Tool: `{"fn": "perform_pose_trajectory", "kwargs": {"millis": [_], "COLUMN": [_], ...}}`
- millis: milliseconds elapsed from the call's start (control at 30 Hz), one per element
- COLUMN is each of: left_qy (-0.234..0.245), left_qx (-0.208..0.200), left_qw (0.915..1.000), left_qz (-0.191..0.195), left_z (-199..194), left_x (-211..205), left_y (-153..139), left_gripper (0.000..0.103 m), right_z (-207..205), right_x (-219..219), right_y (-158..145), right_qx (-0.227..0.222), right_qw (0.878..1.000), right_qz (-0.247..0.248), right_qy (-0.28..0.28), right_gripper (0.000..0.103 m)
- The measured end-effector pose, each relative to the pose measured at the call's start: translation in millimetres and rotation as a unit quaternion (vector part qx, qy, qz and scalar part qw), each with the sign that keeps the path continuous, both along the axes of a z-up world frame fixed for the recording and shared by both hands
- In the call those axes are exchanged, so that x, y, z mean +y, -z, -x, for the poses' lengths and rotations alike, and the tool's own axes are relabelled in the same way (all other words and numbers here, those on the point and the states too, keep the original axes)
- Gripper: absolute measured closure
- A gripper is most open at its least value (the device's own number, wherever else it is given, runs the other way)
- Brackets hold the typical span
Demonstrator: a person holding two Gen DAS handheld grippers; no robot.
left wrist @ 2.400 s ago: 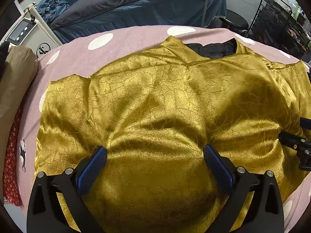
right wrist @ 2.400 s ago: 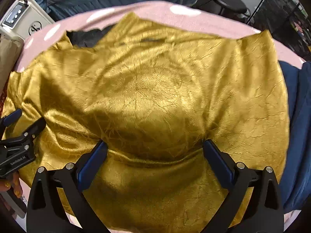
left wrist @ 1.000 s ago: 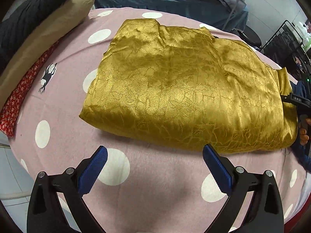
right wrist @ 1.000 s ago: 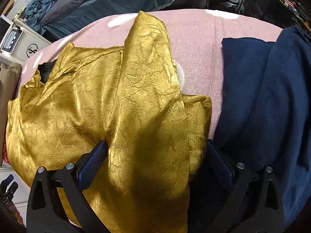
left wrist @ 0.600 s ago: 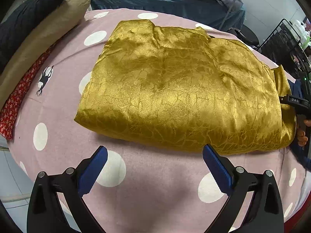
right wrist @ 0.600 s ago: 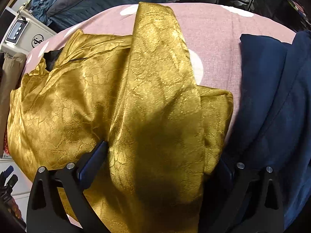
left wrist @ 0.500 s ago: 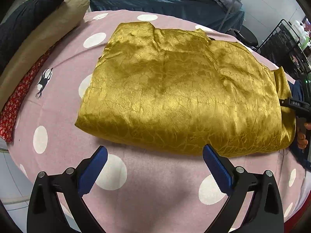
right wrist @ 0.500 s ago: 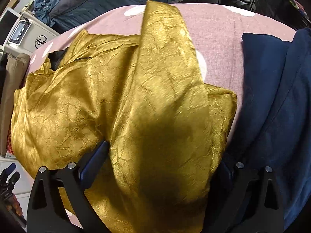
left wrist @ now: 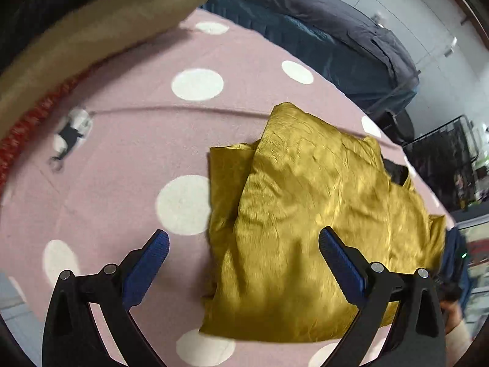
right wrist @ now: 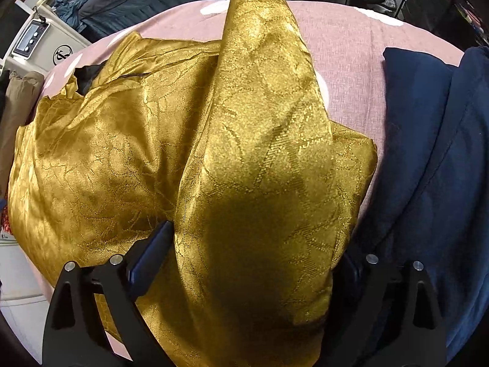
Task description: Fold large clothes
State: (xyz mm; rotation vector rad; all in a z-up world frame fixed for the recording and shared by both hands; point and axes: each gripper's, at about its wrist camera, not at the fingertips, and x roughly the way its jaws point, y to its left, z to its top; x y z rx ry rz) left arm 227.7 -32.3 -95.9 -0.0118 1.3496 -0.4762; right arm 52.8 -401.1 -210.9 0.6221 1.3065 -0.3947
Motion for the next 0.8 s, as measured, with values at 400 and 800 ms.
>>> {"fn": "perform_pose_trajectory", "kwargs": {"millis": [400, 800], "left_qy": [0.031, 0.065], "left_qx": [0.144, 0.112], "left_qw": [0.9880, 0.9909], "left_qz": [0.046, 0.036], "left_z": [-36.6, -23.3], "left_x": [-20.5, -52.1], "left_y": [90.5, 85.0], "left_gripper": [0.005, 0.016], "right_z": [4.9, 5.7], "right_x": [-5.3, 1.1], "right_y": [0.3, 3.5], "right_qx": [0.008, 0.013], "right_qw": [1.000, 0.999], "right_qz": [-0.001, 0.026], "right_qy": [0.005, 0.020], "right_gripper": [0.010, 0.021]}}
